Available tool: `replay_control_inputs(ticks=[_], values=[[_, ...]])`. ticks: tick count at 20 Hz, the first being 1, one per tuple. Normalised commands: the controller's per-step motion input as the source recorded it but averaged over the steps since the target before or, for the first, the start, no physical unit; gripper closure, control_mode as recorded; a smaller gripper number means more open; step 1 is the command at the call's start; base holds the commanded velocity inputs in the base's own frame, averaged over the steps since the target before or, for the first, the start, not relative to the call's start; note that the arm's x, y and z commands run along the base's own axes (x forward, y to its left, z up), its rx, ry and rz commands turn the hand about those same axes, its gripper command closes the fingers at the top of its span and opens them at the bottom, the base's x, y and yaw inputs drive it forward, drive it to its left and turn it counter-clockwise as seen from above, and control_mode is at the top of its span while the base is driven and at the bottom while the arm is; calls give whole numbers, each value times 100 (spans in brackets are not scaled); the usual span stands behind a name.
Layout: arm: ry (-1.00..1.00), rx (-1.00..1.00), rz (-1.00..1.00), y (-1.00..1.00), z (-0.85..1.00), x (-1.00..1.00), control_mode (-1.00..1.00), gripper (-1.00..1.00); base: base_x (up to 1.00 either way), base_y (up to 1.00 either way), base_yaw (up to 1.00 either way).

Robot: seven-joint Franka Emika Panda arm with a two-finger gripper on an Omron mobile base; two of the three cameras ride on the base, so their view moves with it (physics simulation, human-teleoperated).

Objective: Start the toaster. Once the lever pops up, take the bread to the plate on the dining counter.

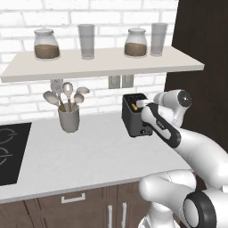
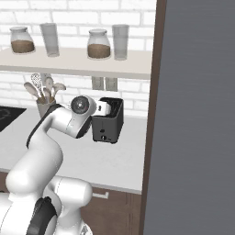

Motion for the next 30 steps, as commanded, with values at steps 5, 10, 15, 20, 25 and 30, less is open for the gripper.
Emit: replay_control_inputs(ticks=[5,10,15,20,25,30], values=[[0,0,0,0,0,0,-100,-100,0,0,0],[0,0,0,0,0,0,-100,-100,0,0,0],[0,0,0,0,0,0,-100,-100,0,0,0],[0,0,0,0,0,0,-100,-100,0,0,0],[0,0,0,0,0,0,-100,-100,0,0,0],[0,0,0,0,0,0,-100,-100,0,0,0]])
